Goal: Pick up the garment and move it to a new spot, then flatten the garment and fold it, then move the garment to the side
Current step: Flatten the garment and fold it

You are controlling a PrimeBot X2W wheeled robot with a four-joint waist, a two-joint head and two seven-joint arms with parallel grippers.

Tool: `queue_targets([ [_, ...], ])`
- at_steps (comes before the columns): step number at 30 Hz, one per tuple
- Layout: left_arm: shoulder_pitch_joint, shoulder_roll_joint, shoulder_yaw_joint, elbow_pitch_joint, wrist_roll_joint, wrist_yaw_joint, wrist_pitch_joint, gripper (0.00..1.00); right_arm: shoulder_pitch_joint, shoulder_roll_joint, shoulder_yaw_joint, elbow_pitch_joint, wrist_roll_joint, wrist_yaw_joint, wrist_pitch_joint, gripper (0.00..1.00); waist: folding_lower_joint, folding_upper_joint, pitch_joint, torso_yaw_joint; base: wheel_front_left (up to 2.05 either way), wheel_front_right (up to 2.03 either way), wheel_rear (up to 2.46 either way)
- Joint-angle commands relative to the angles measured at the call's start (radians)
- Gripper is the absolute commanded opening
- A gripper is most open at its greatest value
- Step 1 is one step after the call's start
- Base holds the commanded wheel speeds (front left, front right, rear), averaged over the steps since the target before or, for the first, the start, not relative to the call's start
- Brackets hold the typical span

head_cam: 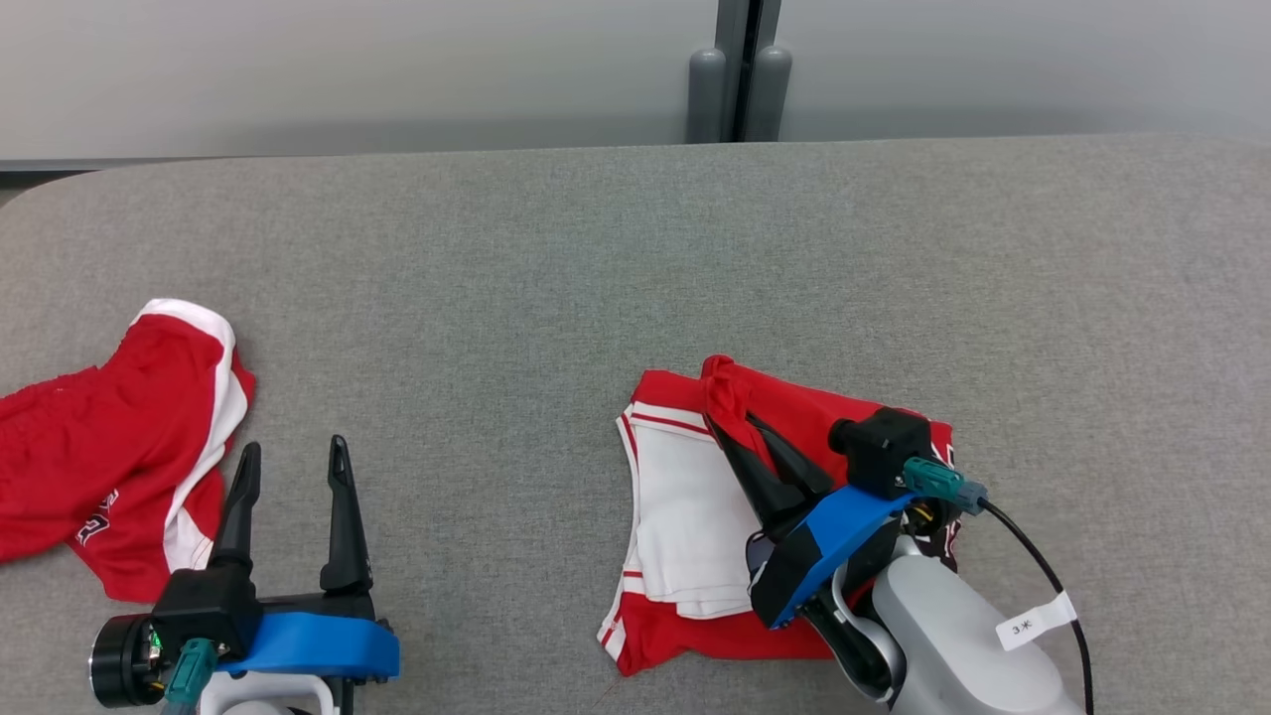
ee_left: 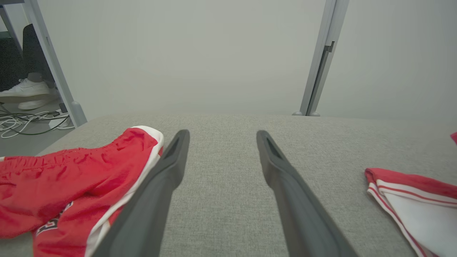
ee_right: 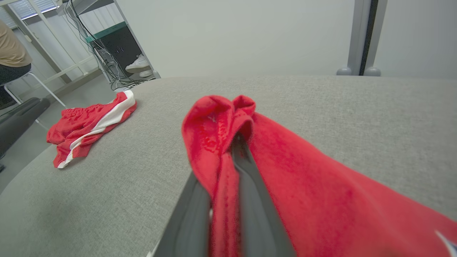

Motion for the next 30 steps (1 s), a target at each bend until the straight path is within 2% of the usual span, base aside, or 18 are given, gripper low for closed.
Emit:
queue_targets([
  [1,-0.020,-0.001,-0.002,0.002,-0.005,0.004,-0.004,1.00,-0.023,0.003,0.018,0.011,0.018,0.000,-0.013,0.00,0.0000,-0.0002,0.007,0.007,0.00,0.00,0.00],
  [10,-0.037,-0.001,-0.015,0.007,-0.013,0.009,-0.004,1.00,-0.059,0.002,0.105,0.047,0.084,0.000,-0.038,0.00,0.0000,-0.0002,0.019,0.007,0.00,0.00,0.00],
  [11,-0.037,-0.001,-0.016,0.009,-0.014,0.009,-0.004,1.00,-0.062,0.003,0.113,0.051,0.090,0.000,-0.041,0.42,0.0000,-0.0002,0.019,0.006,0.00,0.00,0.00],
  [13,-0.040,-0.001,-0.020,0.012,-0.016,0.010,-0.004,1.00,-0.063,0.003,0.136,0.057,0.112,0.000,-0.043,1.00,0.0000,-0.0002,0.018,0.004,0.00,0.00,0.00],
  [20,-0.037,-0.001,-0.022,0.019,-0.022,0.008,-0.004,1.00,-0.078,0.002,0.120,0.066,0.084,0.000,-0.050,1.00,0.0000,-0.0002,0.008,-0.016,0.00,0.00,0.00],
  [25,-0.032,-0.001,-0.016,0.018,-0.021,0.007,-0.004,1.00,-0.034,-0.049,0.018,-0.021,0.005,0.000,-0.049,1.00,0.0000,-0.0002,-0.003,-0.038,0.00,0.00,0.00],
  [30,-0.023,-0.001,-0.007,0.015,-0.011,0.003,-0.004,1.00,0.035,-0.092,-0.125,-0.120,-0.075,0.000,-0.049,1.00,0.0000,-0.0002,-0.018,-0.062,0.00,0.00,0.00],
])
